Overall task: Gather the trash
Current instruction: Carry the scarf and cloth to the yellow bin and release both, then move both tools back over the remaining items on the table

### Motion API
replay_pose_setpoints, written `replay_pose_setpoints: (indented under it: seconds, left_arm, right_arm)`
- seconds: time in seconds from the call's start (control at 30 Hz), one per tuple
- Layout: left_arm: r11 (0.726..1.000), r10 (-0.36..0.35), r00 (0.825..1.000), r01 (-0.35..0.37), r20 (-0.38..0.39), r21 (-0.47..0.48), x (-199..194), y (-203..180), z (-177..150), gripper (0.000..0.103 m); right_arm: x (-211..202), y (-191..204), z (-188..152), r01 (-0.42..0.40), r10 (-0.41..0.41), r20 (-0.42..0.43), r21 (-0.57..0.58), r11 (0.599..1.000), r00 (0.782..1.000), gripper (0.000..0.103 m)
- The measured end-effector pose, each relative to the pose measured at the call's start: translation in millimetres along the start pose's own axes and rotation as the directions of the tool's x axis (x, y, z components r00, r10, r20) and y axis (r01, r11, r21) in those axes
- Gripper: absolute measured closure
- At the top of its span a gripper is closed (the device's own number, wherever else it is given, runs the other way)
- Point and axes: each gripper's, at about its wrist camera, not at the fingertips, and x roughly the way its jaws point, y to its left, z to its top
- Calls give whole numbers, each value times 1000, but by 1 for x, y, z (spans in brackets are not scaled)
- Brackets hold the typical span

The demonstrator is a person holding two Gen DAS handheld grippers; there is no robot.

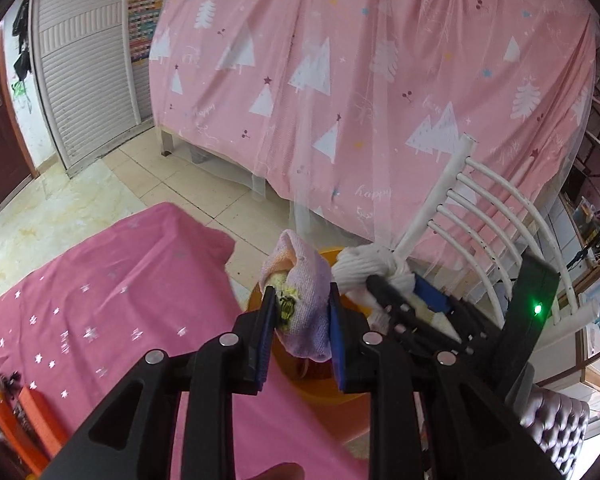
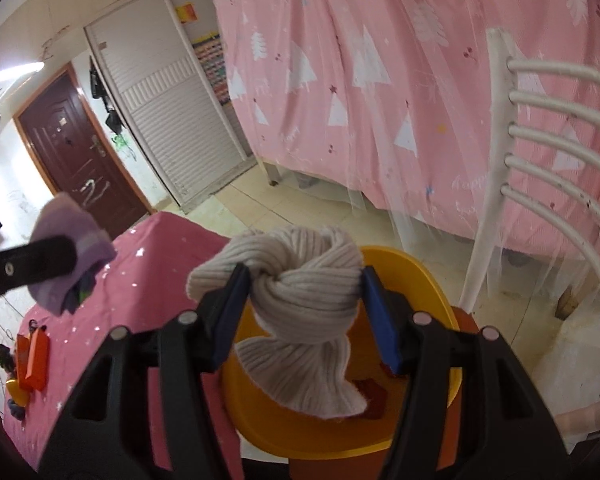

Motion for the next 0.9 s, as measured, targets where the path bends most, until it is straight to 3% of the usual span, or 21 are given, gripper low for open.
replay_pose_setpoints:
  seconds: [0.07, 0.23, 0.5, 0.9]
  left_arm:
    - [1000, 5, 1000, -5, -7, -8, 7, -4, 5, 80]
    - [999, 12, 1000, -12, -13, -49, 18, -7, 17, 47]
    - [997, 26, 1000, -25, 14, -72, -2, 0, 12, 45]
    - [978, 85, 989, -59, 125, -200, -83, 60, -11, 39]
  right_arm:
    - [2, -5, 0, 11, -11, -1, 13, 1000, 1000, 44]
    - [2, -10, 0, 21, -21, 6, 30, 999, 1000, 44]
    - [1, -4, 2, 8, -8, 8, 21, 1000, 1000, 44]
    - [-18, 64, -7, -66, 68, 14, -134, 989, 998, 36]
